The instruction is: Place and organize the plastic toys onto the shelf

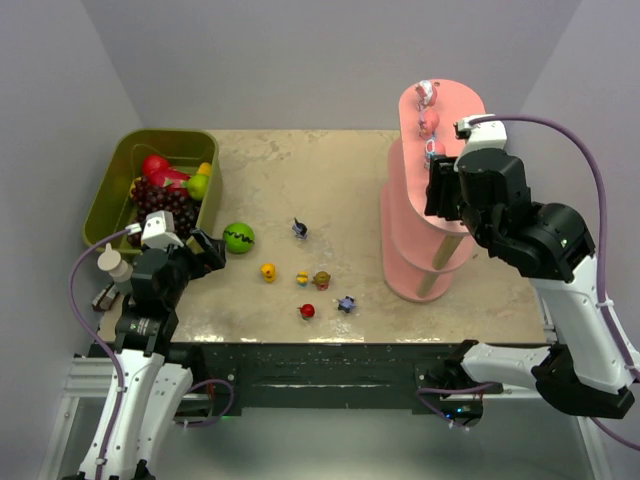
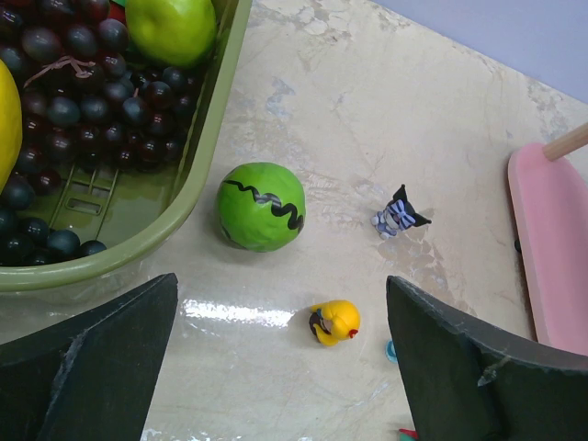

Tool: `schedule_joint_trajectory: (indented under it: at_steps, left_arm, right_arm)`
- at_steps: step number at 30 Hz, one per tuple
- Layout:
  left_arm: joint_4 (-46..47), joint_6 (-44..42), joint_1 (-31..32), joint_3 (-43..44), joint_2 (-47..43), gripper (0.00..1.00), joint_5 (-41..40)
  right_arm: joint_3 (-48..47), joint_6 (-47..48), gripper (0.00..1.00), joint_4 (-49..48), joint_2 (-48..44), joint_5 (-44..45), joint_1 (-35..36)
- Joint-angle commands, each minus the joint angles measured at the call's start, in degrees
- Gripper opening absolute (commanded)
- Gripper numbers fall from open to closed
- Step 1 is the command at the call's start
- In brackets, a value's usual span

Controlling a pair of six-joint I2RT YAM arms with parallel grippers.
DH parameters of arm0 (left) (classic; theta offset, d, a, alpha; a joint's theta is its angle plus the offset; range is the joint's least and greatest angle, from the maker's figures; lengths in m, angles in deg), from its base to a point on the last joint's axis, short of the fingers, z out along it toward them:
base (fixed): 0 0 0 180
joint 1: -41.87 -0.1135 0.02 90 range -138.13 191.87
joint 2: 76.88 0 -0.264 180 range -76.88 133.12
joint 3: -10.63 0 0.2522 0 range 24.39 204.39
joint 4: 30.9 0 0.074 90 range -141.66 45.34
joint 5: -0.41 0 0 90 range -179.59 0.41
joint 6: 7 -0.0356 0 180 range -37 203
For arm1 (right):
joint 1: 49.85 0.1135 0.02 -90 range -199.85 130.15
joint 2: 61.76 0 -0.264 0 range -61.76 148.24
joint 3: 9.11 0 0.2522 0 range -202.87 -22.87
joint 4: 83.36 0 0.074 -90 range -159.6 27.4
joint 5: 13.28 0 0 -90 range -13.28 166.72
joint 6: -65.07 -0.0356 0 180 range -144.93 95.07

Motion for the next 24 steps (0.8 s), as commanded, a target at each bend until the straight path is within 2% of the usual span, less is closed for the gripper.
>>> schedule_joint_trajectory:
  at_steps: [1, 6, 12, 16, 19, 23, 24]
  left_arm:
    - [1.01, 0.35, 0.24, 0.99, -0.05, 1.0, -0.04]
    - [1.01, 0.35, 0.24, 0.99, 0.13, 1.0, -0.04]
    - [1.18, 0.53, 0.24, 1.08, 1.01, 1.0, 0.14]
    - [1.27, 0.71, 0.24, 1.17, 1.36, 1.0, 0.23]
    - [1.62, 0.36, 0.24, 1.26, 1.27, 1.0, 0.49]
    - [3.64, -0.96, 0.32, 0.73, 0.66, 1.0, 5.75]
    - [4.77, -1.14, 0.24, 0.29, 0.66, 1.0, 8.11]
  right_arm:
    - [-1.03, -0.22, 0.57, -0.89, -0.56, -0.62, -0.21]
    - [-1.82, -0.13, 0.57, -0.97, -0.99, 0.78, -0.3]
    - [-7.7, 1.89, 0.61, -1.67, -1.52, 3.42, -0.21]
    - [-9.64, 4.52, 0.64, -6.75, -1.96, 1.85, -0.21]
    - [-7.9, 7.42, 0.66, -13.33, -3.1, -4.29, -0.21]
    - [-3.41, 11.11, 0.69, -22.93, -4.77, -16.85, -0.21]
    - [-2.71, 11.56, 0.7, -24.51, -4.51, -22.97, -0.21]
